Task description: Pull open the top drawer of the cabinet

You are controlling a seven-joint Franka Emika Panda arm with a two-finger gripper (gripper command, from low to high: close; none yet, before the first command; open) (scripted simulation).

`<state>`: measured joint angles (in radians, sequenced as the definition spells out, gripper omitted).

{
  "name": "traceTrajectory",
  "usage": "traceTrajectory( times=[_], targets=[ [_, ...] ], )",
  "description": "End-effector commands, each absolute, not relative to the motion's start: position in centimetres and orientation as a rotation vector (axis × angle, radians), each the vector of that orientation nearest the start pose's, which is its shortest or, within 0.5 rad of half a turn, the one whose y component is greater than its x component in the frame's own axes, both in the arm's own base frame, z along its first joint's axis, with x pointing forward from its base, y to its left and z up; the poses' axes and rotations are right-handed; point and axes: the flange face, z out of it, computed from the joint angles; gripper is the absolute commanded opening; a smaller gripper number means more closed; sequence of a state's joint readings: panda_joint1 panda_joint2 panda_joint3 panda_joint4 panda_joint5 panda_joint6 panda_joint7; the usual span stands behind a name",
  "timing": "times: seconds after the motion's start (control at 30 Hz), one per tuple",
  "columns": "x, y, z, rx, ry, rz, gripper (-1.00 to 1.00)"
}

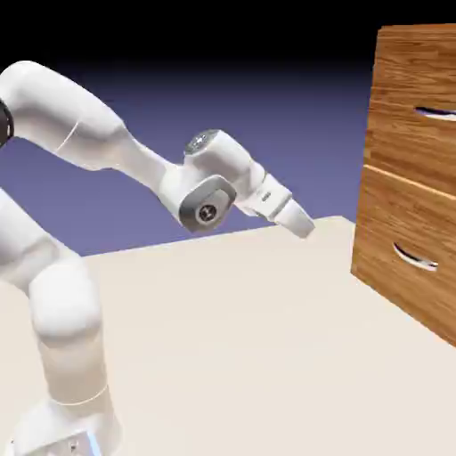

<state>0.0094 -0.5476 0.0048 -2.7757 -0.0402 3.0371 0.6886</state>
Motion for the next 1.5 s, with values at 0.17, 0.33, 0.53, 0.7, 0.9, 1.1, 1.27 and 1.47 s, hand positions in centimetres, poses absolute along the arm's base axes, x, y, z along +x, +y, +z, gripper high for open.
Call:
traceTrajectory(
  times=[0.17,0.33,0.53,0.7,0.9,1.1,1.27,1.47],
  targets=[
    [44.2,3.0,50.2,-2.788,0.240,-1.301,0.00],
    [47.6,4.9,52.7,-2.909,-0.313,-1.450,0.00],
    [51.4,7.0,55.2,-2.939,-1.033,-1.580,0.00],
    [54.4,8.6,56.8,-2.854,-1.670,-1.635,0.00],
    [57.9,10.3,58.2,-2.598,-2.456,-1.609,0.00],
    [61.1,11.6,59.1,-2.152,-3.227,-1.449,0.00],
    [63.6,12.2,59.5,0.745,1.749,0.540,0.00],
    [66.5,12.4,59.7,0.327,1.764,0.263,0.00]
  ],
)
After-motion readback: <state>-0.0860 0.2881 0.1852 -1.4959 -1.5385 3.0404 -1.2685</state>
